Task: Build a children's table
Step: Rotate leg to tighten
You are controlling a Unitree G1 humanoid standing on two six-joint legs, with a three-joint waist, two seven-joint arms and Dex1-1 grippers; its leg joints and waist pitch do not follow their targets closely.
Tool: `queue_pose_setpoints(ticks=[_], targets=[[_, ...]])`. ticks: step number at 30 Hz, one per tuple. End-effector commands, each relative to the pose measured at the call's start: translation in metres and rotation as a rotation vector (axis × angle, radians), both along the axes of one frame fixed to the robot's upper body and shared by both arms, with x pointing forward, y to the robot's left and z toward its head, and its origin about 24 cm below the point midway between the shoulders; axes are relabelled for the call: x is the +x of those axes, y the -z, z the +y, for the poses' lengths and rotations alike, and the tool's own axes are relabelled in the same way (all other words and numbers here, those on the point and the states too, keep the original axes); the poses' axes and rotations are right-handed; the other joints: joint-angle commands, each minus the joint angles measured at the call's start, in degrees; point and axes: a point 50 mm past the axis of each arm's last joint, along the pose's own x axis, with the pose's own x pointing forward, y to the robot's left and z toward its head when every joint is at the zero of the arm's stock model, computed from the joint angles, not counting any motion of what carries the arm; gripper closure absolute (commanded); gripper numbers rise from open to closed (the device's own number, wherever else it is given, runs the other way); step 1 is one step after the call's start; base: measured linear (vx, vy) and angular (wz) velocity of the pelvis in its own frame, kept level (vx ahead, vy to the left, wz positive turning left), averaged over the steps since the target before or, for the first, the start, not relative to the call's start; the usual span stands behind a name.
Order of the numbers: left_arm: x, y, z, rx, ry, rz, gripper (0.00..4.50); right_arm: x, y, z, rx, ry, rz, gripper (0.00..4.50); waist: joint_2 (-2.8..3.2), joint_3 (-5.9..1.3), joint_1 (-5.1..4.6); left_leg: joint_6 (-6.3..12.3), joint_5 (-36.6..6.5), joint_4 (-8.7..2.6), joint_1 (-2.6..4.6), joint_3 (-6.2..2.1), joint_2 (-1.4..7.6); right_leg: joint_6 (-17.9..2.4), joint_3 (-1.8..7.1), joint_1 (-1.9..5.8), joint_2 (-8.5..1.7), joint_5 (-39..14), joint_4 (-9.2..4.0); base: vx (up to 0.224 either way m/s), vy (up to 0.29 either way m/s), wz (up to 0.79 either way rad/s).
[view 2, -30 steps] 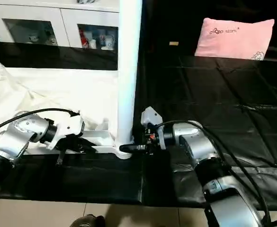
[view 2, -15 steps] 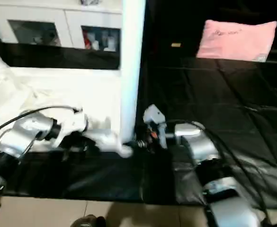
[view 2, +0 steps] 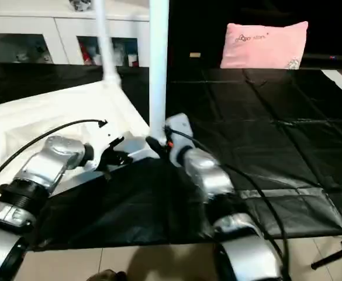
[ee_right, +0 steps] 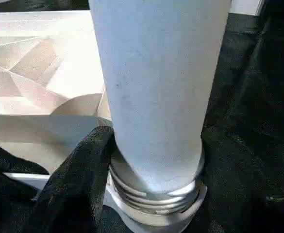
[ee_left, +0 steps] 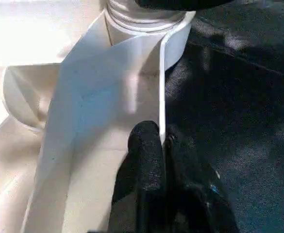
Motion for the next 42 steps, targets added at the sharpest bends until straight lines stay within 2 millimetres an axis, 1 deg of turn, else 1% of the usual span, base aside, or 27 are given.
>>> queue_pose_setpoints(ticks=[1, 2, 3, 4, 5, 6, 7, 8, 9, 11, 12, 14, 16, 17, 18, 19, 20, 25, 27, 29, 31, 33, 34, 36, 37, 41, 42], targets=[[0.009, -0.019, -0.008, -0.011, 0.021, -0.094, 4.50, -0.009, 0.014, 0.006, -0.003, -0.067, 0.068, 1.27, 0.96, -3.79, -0.02, -6.63, -28.32, -5.59, 3.46, -2.76, 3.06, -9.55, 0.99, 0.04, -1.87, -13.45, -5.00, 0.000, 0.000, 0.00], [0.009, -0.019, -0.007, -0.008, 0.025, -0.091, 4.50, -0.008, 0.013, 0.003, 0.004, -0.068, 0.067, 1.06, 0.99, -3.79, 0.03, -6.59, -28.31, -5.59, 3.45, -2.80, 3.06, -9.55, 0.98, 0.09, -1.90, -13.47, -4.98, 0.000, 0.000, 0.00], [0.008, -0.018, -0.006, -0.003, 0.039, -0.090, 4.50, -0.008, 0.010, -0.003, 0.012, -0.082, 0.049, 1.06, 0.86, -3.79, 0.13, -6.25, -28.13, -5.56, 3.45, -2.75, 3.07, -9.38, 0.98, 0.20, -1.89, -13.46, -5.07, 0.000, 0.000, 0.00], [0.007, -0.017, -0.005, 0.000, 0.048, -0.089, 4.50, -0.007, 0.008, -0.007, 0.016, -0.091, 0.036, 0.87, 0.83, -3.82, 0.25, -5.97, -27.49, -5.51, 3.46, -2.67, 3.11, -9.45, 1.04, 0.23, -1.93, -12.69, -5.04, 0.000, 0.000, 0.00], [0.006, -0.017, -0.004, 0.001, 0.071, -0.089, 4.50, -0.007, 0.005, -0.013, 0.015, -0.102, 0.025, 0.87, 0.94, -3.82, 0.29, -5.88, -27.03, -5.51, 3.33, -2.70, 3.11, -9.53, 1.05, 0.32, -1.95, -12.24, -4.98, 0.000, 0.000, 0.00], [0.004, -0.015, -0.002, -0.003, 0.102, -0.079, 4.50, -0.006, 0.001, -0.025, 0.013, -0.111, 0.001, 0.84, 0.83, -3.87, 0.41, -5.52, -25.98, -5.47, 3.22, -2.60, 3.09, -9.47, 1.03, 0.48, -1.88, -11.40, -4.94, 0.000, 0.000, 0.00], [0.003, -0.015, -0.001, -0.003, 0.117, -0.077, 4.50, -0.006, 0.000, -0.028, 0.012, -0.118, -0.005, 0.69, 0.75, -3.95, 0.50, -5.30, -25.35, -5.46, 3.16, -2.66, 3.10, -9.43, 0.99, 0.69, -1.92, -10.89, -4.91, 0.000, 0.000, 0.00], [0.001, -0.014, 0.000, -0.005, 0.162, -0.073, 4.50, -0.006, -0.005, -0.039, 0.009, -0.146, -0.027, 0.57, 0.73, -4.02, 0.67, -4.57, -24.24, -5.32, 3.22, -2.50, 3.15, -9.83, 0.95, 0.67, -1.84, -10.00, -4.91, 0.000, 0.000, 0.00], [0.001, -0.014, 0.000, -0.005, 0.162, -0.073, 4.50, -0.006, -0.005, -0.039, 0.009, -0.146, -0.027, 0.57, 0.73, -4.02, 0.67, -4.57, -24.24, -5.32, 3.22, -2.50, 3.15, -9.83, 0.95, 0.67, -1.84, -10.00, -4.91, 0.000, 0.000, 0.00], [-0.005, -0.013, 0.003, -0.010, 0.256, -0.074, 4.50, -0.010, -0.011, -0.053, 0.001, -0.218, -0.062, 0.41, 0.71, -4.37, 0.94, -3.43, -20.24, -5.10, 3.10, -2.27, 3.12, -10.86, 0.86, 1.12, -1.82, -5.34, -4.48, 0.000, 0.000, 0.00], [-0.008, -0.013, 0.004, -0.009, 0.291, -0.070, 4.50, -0.011, -0.013, -0.058, -0.001, -0.245, -0.070, 0.41, 0.71, -4.46, 1.31, -2.03, -17.88, -4.86, 2.98, -2.15, 3.14, -11.36, 0.73, 1.41, -1.73, -2.20, -4.35, 0.000, 0.000, 0.00], [-0.010, -0.012, 0.005, 0.000, 0.331, -0.070, 4.50, -0.013, -0.015, -0.063, -0.004, -0.276, -0.077, 0.31, 0.83, -4.53, 1.56, -0.89, -14.63, -4.64, 2.81, -1.96, 3.18, -12.54, 0.49, 1.55, -1.52, 1.98, -3.75, 0.000, 0.000, 0.00], [-0.014, -0.010, 0.008, 0.027, 0.399, -0.056, 4.50, -0.019, -0.018, -0.072, -0.021, -0.371, -0.072, 0.12, 0.90, -4.47, 2.09, 0.03, -14.60, -4.50, 2.88, -1.75, 3.28, -13.50, 0.39, 1.53, -1.51, 2.13, -3.67, 0.000, 0.000, 0.00], [-0.016, -0.010, 0.010, 0.031, 0.448, -0.041, 4.50, -0.024, -0.021, -0.079, -0.045, -0.451, -0.063, 0.05, 0.90, -4.45, 2.29, -0.01, -15.00, -4.51, 3.00, -1.74, 3.35, -13.50, 0.40, 1.48, -1.55, 1.56, -3.75, 0.000, 0.000, 0.00], [-0.017, -0.010, 0.010, 0.025, 0.470, -0.035, 4.50, -0.025, -0.022, -0.080, -0.049, -0.477, -0.060, 0.05, 0.93, -4.40, 2.66, -0.11, -15.79, -4.57, 3.21, -1.68, 3.48, -13.46, 0.42, 1.41, -1.59, 0.58, -3.85, 0.000, 0.000, 0.00], [-0.018, -0.011, 0.010, 0.022, 0.488, -0.027, 4.50, -0.026, -0.023, -0.082, -0.054, -0.497, -0.059, 0.05, 0.91, -4.35, 2.73, -0.52, -16.41, -4.70, 3.17, -1.70, 3.51, -13.64, 0.43, 1.39, -1.62, -0.23, -3.82, 0.000, 0.000, 0.00], [-0.019, -0.011, 0.011, 0.021, 0.498, -0.021, 4.50, -0.027, -0.024, -0.082, -0.057, -0.507, -0.059, 0.05, 0.98, -4.31, 2.78, -0.88, -17.05, -4.78, 3.21, -1.70, 3.54, -13.72, 0.43, 1.28, -1.65, -1.04, -3.85, 0.000, 0.000, 0.00], [-0.025, -0.012, 0.010, 0.049, 0.624, 0.016, 4.50, -0.039, -0.027, -0.082, -0.088, -0.719, -0.010, 0.05, 0.85, -3.97, 2.96, -3.40, -22.87, -5.26, 3.49, -1.85, 3.68, -13.09, 0.63, 0.94, -1.94, -8.18, -4.44, 0.000, 0.000, 0.00], [-0.025, -0.013, 0.010, 0.051, 0.640, 0.020, 4.50, -0.041, -0.028, -0.081, -0.096, -0.755, -0.007, 0.05, 0.75, -3.92, 3.02, -3.81, -23.47, -5.37, 3.40, -1.95, 3.73, -12.62, 0.71, 0.90, -2.14, -9.57, -4.50, 0.000, 0.000, 0.00], [-0.026, -0.013, 0.009, 0.052, 0.655, 0.024, 4.50, -0.043, -0.028, -0.080, -0.100, -0.787, 0.006, 0.05, 0.80, -3.89, 2.97, -4.50, -24.33, -5.43, 3.57, -1.96, 3.76, -12.59, 0.74, 0.61, -2.11, -10.72, -4.58, 0.000, 0.000, 0.00], [-0.026, -0.014, 0.007, 0.053, 0.676, 0.022, 4.50, -0.045, -0.025, -0.077, -0.105, -0.835, 0.031, 0.05, 0.69, -3.90, 2.98, -4.67, -24.48, -5.50, 3.51, -2.01, 3.76, -12.59, 0.73, 0.69, -2.14, -11.08, -4.57, 0.000, 0.000, 0.00], [-0.025, -0.015, 0.005, 0.051, 0.687, 0.021, 4.50, -0.047, -0.023, -0.075, -0.104, -0.858, 0.045, 0.05, 0.84, -3.94, 2.99, -4.83, -24.32, -5.51, 3.55, -2.02, 3.82, -12.69, 0.72, 0.58, -2.12, -10.37, -4.49, 0.000, 0.000, 0.00], [-0.025, -0.015, 0.005, 0.051, 0.687, 0.021, 4.50, -0.047, -0.023, -0.075, -0.104, -0.858, 0.045, 0.30, 0.77, -3.97, 2.99, -4.78, -23.98, -5.48, 3.56, -1.97, 3.79, -12.84, 0.73, 0.61, -2.09, -9.66, -4.46, 0.000, 0.000, 0.00], [-0.025, -0.015, 0.004, 0.048, 0.694, 0.021, 4.50, -0.048, -0.021, -0.074, -0.099, -0.870, 0.061, 0.30, 0.81, -4.04, 3.04, -4.61, -23.50, -5.41, 3.53, -1.95, 3.76, -12.99, 0.72, 0.68, -2.10, -8.97, -4.37, 0.000, 0.000, 0.00], [-0.026, -0.015, 0.004, 0.047, 0.696, 0.022, 4.50, -0.048, -0.021, -0.074, -0.099, -0.874, 0.065, 0.56, 0.83, -4.06, 3.18, -4.49, -22.89, -5.39, 3.53, -1.91, 3.75, -13.16, 0.71, 0.68, -2.07, -8.18, -4.33, 0.000, 0.000, 0.00], [-0.027, -0.014, 0.004, 0.047, 0.706, 0.027, 4.50, -0.049, -0.019, -0.073, -0.087, -0.887, 0.080, 0.74, 0.87, -4.13, 3.43, -4.07, -21.94, -5.30, 3.53, -1.85, 3.73, -13.41, 0.67, 0.76, -2.05, -6.85, -4.21, 0.000, 0.000, 0.00], [-0.027, -0.014, 0.004, 0.048, 0.707, 0.028, 4.50, -0.049, -0.019, -0.073, -0.085, -0.889, 0.084, 0.91, 0.85, -4.11, 3.45, -4.05, -21.92, -5.31, 3.48, -1.84, 3.71, -13.49, 0.66, 0.79, -2.04, -6.80, -4.19, 0.000, 0.000, 0.00]])
